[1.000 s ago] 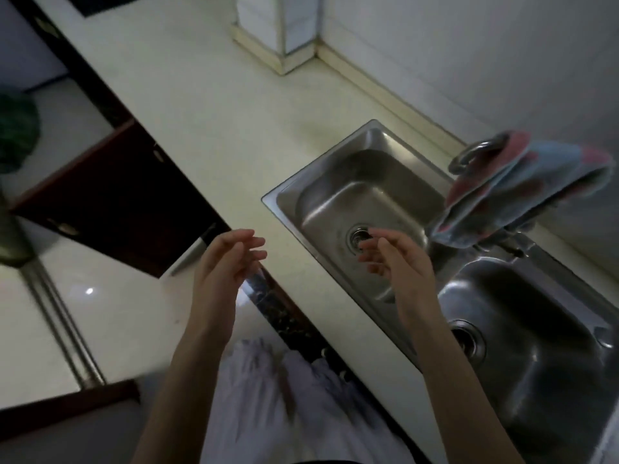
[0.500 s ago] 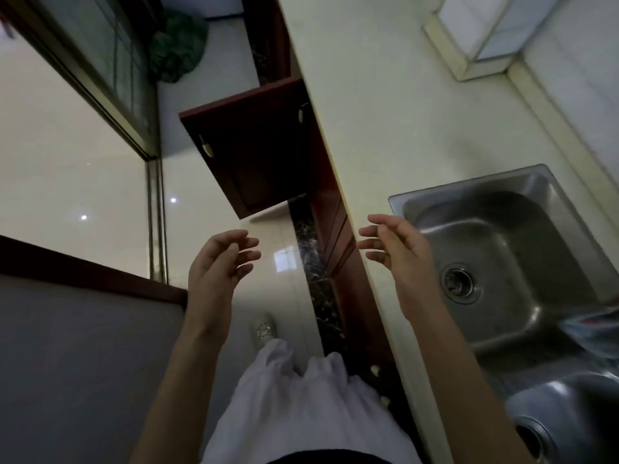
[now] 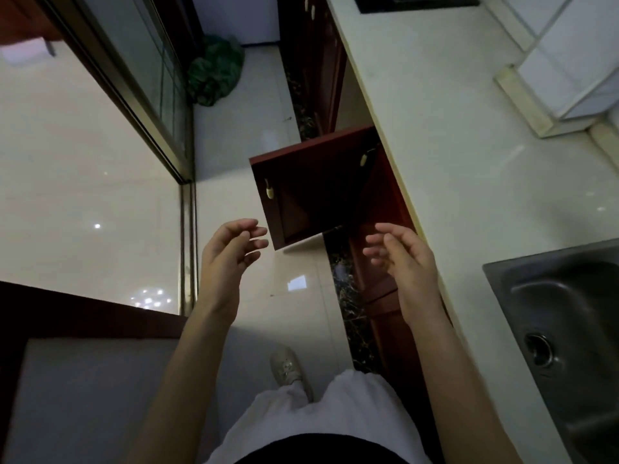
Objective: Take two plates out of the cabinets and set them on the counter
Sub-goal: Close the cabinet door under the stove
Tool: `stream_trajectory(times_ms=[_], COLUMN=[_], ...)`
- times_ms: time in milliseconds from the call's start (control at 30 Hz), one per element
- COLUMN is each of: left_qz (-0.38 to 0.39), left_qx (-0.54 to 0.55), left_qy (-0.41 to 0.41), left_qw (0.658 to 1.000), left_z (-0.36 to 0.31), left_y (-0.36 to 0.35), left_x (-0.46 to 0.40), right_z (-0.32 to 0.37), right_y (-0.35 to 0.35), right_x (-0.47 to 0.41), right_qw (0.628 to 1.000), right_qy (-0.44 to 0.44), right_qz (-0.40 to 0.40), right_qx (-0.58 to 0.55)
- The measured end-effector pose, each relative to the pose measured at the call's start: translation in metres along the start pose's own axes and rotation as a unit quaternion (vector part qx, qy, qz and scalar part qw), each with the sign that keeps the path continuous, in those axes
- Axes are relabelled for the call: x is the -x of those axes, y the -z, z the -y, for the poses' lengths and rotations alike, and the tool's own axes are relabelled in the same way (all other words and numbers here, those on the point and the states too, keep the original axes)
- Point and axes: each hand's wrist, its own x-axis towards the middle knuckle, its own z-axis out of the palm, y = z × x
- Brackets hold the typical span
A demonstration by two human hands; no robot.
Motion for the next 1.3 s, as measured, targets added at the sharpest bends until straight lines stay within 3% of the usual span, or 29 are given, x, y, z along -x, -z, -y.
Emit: stream_trajectory(times_ms=[467,900,1300], left_qz=[-0.068,-0.108,-0.095], left_qx=[-0.006,-0.036,-0.035], left_qy=[0.071,0.194,0.31], left_qw=[0.995,0.974,0.945], left_z=[0.005,0.028,0.052], left_y=[0.044,0.012,0.011], left_x=[-0.118,-0.261,-0.322], right_z=[-0.013,-0.058,-0.093], right_y=[-0.098,-0.173,-0.22], right_x=[-0.116,-0.254,-0.301], right_qw=[0.998,0.968,0.933], right_qy=[-0.039,-0.21,-0.307], right_qz=[0.044,0.086,0.084], right_qx=[0.028,0.104,0.166])
